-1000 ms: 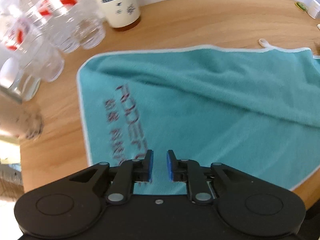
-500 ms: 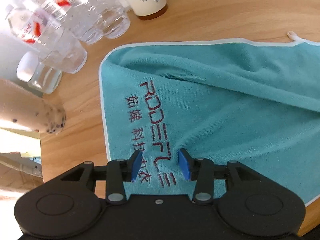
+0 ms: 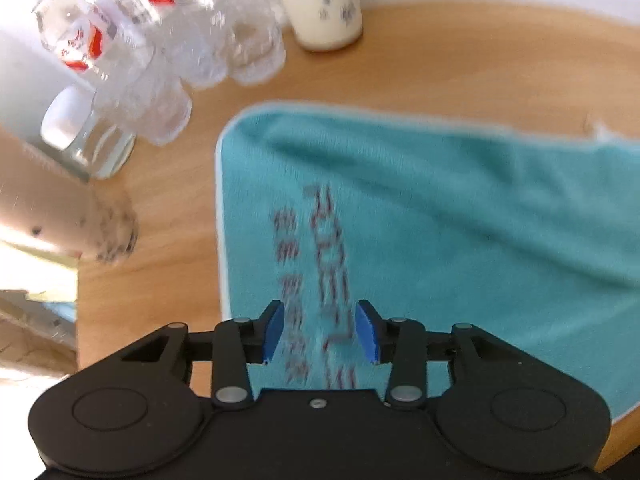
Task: Fold towel
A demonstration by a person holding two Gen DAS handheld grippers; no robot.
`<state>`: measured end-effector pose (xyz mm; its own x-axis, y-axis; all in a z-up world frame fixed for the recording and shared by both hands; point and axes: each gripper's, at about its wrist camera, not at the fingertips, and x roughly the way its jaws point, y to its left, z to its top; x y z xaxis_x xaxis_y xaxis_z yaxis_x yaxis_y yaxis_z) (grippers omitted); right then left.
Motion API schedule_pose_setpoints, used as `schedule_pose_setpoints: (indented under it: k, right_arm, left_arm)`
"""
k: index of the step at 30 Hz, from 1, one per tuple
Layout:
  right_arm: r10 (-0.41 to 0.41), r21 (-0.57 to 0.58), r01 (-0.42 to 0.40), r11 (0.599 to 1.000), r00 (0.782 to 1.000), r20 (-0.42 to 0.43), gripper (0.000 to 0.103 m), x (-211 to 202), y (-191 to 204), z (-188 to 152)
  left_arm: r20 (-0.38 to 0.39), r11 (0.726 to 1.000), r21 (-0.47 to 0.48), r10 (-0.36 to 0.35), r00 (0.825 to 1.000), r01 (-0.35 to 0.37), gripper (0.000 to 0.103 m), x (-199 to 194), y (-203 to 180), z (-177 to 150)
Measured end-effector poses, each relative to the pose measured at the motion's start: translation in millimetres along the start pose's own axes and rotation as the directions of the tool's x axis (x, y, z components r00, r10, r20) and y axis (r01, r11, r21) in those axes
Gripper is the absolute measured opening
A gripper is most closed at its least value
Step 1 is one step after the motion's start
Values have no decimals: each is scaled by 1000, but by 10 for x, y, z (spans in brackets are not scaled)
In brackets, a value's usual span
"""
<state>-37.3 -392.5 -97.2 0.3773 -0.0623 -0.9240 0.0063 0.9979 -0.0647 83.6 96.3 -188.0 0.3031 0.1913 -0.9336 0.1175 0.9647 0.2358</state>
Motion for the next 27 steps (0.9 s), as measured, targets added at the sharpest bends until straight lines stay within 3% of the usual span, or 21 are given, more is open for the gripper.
schedule_pose_setpoints:
  k: [3, 5, 6, 9, 11, 13, 16, 18, 21, 27]
  right_arm:
    - [50, -63, -48, 997, 998, 26, 53, 223, 212, 351]
    - [73, -110, -76, 991, 997, -29, 66, 424, 363, 525]
    - [52, -136, -59, 989, 997, -58, 72, 510, 435, 579]
    - [-14, -189, -10, 982, 992, -126, 72, 714, 519, 672]
    - [16, -161, -45, 986, 984, -177, 64, 831, 465, 698]
    - [44, -135, -72, 988, 979, -200, 62, 876, 436, 706]
    - [68, -147, -99, 984, 977, -203, 45, 870, 464, 753]
    - [106, -137, -138, 981, 970, -217, 14, 884, 478, 836]
    - [96, -139, -127, 982, 973, -208, 13, 940, 524, 986]
    - [77, -191, -105, 976, 986, -149, 13, 1043, 699, 1302]
  left_arm:
    - [49, 1000, 12, 3, 999, -4, 40, 32, -39, 198]
    - [72, 1000, 26, 3, 997, -5, 40, 77, -67, 296]
    - [73, 999, 39, 14, 997, -17, 40, 118, -90, 349]
    - [65, 997, 58, 46, 997, -49, 40, 225, -128, 455]
    - [50, 998, 48, 49, 998, -51, 40, 298, -108, 475]
    - [42, 999, 31, 43, 998, -44, 43, 343, -70, 460]
    - [29, 998, 34, 49, 998, -50, 49, 360, -32, 428]
    - [13, 999, 23, 49, 999, -49, 50, 359, 5, 409]
    - [-14, 999, -13, 51, 999, -51, 52, 362, 84, 390]
    - [-38, 994, 30, 109, 993, -108, 53, 363, 107, 344]
